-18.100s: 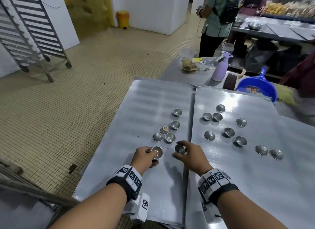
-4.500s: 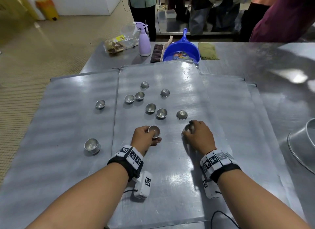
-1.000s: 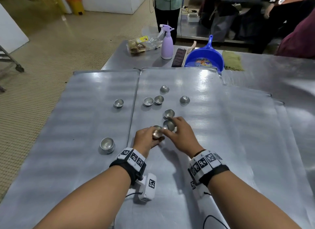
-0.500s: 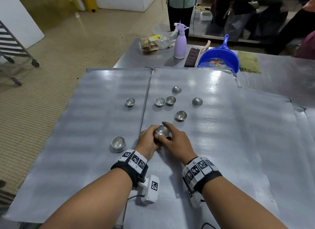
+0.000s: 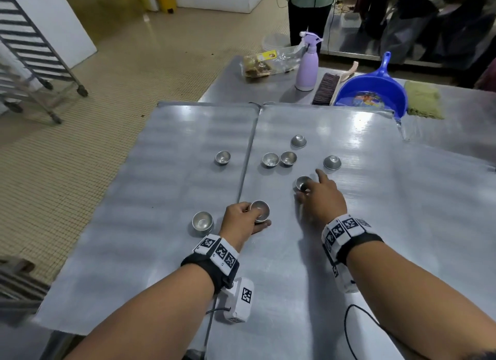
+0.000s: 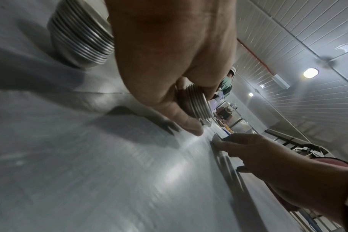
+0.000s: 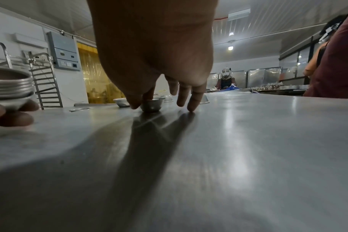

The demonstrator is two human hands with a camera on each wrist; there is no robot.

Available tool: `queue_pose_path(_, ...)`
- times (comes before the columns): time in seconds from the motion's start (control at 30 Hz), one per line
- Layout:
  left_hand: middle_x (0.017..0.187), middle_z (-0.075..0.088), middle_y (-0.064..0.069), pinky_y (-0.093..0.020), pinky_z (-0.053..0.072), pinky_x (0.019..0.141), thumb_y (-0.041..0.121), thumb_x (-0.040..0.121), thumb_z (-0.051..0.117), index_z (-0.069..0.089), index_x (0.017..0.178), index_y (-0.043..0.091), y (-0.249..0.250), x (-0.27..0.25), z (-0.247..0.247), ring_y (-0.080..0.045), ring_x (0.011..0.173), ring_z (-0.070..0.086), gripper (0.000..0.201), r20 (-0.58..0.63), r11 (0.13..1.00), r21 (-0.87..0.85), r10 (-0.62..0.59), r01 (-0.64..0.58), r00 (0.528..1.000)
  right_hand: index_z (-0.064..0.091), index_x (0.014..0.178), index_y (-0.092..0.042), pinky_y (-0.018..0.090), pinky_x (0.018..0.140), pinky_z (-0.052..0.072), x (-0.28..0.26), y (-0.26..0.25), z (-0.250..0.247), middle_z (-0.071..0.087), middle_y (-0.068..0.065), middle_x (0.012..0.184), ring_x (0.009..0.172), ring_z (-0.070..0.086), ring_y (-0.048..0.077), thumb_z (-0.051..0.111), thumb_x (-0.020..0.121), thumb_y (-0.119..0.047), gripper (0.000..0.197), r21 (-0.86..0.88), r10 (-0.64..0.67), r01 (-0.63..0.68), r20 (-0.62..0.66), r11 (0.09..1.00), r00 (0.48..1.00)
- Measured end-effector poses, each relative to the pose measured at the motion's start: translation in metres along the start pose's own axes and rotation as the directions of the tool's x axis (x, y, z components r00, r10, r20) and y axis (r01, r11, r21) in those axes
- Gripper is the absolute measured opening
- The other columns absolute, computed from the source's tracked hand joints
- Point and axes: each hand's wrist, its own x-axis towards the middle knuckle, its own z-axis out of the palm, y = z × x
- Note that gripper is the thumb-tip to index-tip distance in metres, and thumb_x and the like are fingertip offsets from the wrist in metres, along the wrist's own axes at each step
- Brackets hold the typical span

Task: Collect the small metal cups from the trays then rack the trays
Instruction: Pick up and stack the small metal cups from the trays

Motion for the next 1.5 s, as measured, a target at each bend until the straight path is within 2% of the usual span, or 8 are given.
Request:
queue_pose_path(0.17, 0.09, 0.065, -0.019, -0.033, 0.063, 0.073, -0.002, 0.09, 0.059, 0.066, 0.093, -0.005, 0.001, 0.002, 0.001, -0.034, 0.077, 0.076, 0.009, -0.019, 1.0, 0.023, 0.011, -0.01, 1.0, 0.07, 0.1, -0.026, 0.034, 0.082, 0.049, -0.014, -0.007, -0.003, 0.065, -0.001, 0.107, 0.107, 0.058, 0.027, 0.055, 0.086, -0.035, 0.022, 0.094, -0.045, 0.049, -0.048, 0.994, 0.998)
queue_pose_path(0.33, 0.091, 0.067, -0.021, -0.033, 0.063, 0.074, 0.0, 0.09, 0.061, 0.067, 0.089, -0.003, 0.002, 0.007, 0.017, -0.036, 0.08, 0.075, 0.007, -0.026, 1.0, 0.011, 0.016, -0.016, 1.0, 0.049, 0.141, -0.013, 0.035, 0.093, 0.045, -0.034, -0.018, -0.003, 0.061, 0.01, 0.125, 0.116, 0.057, 0.028, 0.067, 0.091, -0.042, 0.061, 0.324, -0.067, 0.072, -0.025, 0.943, 0.997)
queue_pose_path(0.5, 0.093, 0.068, -0.025, -0.037, 0.061, 0.069, 0.019, 0.094, 0.061, 0.069, 0.101, -0.006, 0.008, 0.01, 0.035, -0.032, 0.084, 0.068, 0.027, -0.008, 0.978, -0.199, -0.063, 0.061, 0.998, 0.055, 0.137, -0.02, 0.029, 0.095, 0.048, -0.058, -0.035, 0.007, 0.062, -0.005, 0.126, 0.112, 0.058, 0.009, 0.07, 0.088, -0.046, 0.057, 0.564, -0.114, 0.171, -0.135, 0.808, 0.984)
queue_pose_path(0.63, 0.094, 0.07, -0.025, -0.038, 0.055, 0.074, 0.035, 0.095, 0.057, 0.071, 0.098, -0.001, 0.006, 0.013, 0.04, -0.031, 0.083, 0.068, 0.038, 0.065, 0.961, -0.251, -0.106, 0.119, 0.992, 0.054, 0.138, -0.026, 0.03, 0.096, 0.049, -0.061, -0.038, 0.011, 0.067, -0.006, 0.127, 0.111, 0.062, 0.01, 0.071, 0.084, -0.051, 0.062, 0.555, -0.101, 0.135, -0.091, 0.821, 0.991)
queue_pose_path(0.77, 0.089, 0.07, -0.025, -0.044, 0.059, 0.08, 0.02, 0.091, 0.07, 0.073, 0.093, -0.004, 0.002, 0.013, 0.038, -0.035, 0.085, 0.069, 0.025, 0.08, 0.972, -0.224, -0.052, 0.069, 0.995, 0.053, 0.14, -0.025, 0.032, 0.101, 0.047, -0.057, -0.031, 0.01, 0.062, -0.007, 0.135, 0.12, 0.058, 0.009, 0.067, 0.085, -0.058, 0.066, 0.537, -0.119, 0.125, -0.046, 0.834, 0.992)
queue_pose_path(0.93, 0.086, 0.063, -0.022, -0.029, 0.061, 0.066, 0.002, 0.09, 0.065, 0.065, 0.079, -0.004, -0.001, 0.022, 0.036, -0.036, 0.078, 0.073, 0.012, 0.008, 0.997, -0.077, -0.023, 0.023, 1.0, 0.061, 0.129, -0.021, 0.037, 0.093, 0.049, -0.018, 0.008, -0.003, 0.065, 0.008, 0.126, 0.108, 0.063, 0.026, 0.057, 0.093, -0.045, 0.043, 0.381, 0.103, -0.055, -0.108, 0.923, 0.989)
queue_pose_path(1.23, 0.087, 0.062, -0.021, -0.026, 0.058, 0.065, 0.009, 0.09, 0.066, 0.063, 0.095, -0.016, -0.007, 0.027, 0.03, -0.037, 0.083, 0.076, 0.026, 0.061, 1.0, 0.008, -0.006, 0.006, 0.998, 0.03, 0.15, -0.024, 0.046, 0.101, 0.043, 0.064, 0.049, -0.042, 0.021, 0.013, 0.157, 0.127, 0.05, 0.041, 0.058, 0.093, -0.034, 0.065, 0.133, 0.243, -0.244, 0.027, 0.961, 0.97)
queue_pose_path(1.5, 0.085, 0.065, -0.019, -0.027, 0.058, 0.066, 0.009, 0.09, 0.065, 0.066, 0.09, -0.005, -0.007, 0.026, 0.029, -0.037, 0.083, 0.076, 0.014, 0.079, 1.0, 0.002, -0.002, 0.002, 0.997, 0.052, 0.119, -0.011, 0.042, 0.078, 0.046, 0.048, 0.044, -0.022, 0.062, 0.017, 0.116, 0.101, 0.059, 0.04, 0.05, 0.094, -0.024, 0.028, 0.124, 0.16, -0.14, -0.168, 0.982, 0.973)
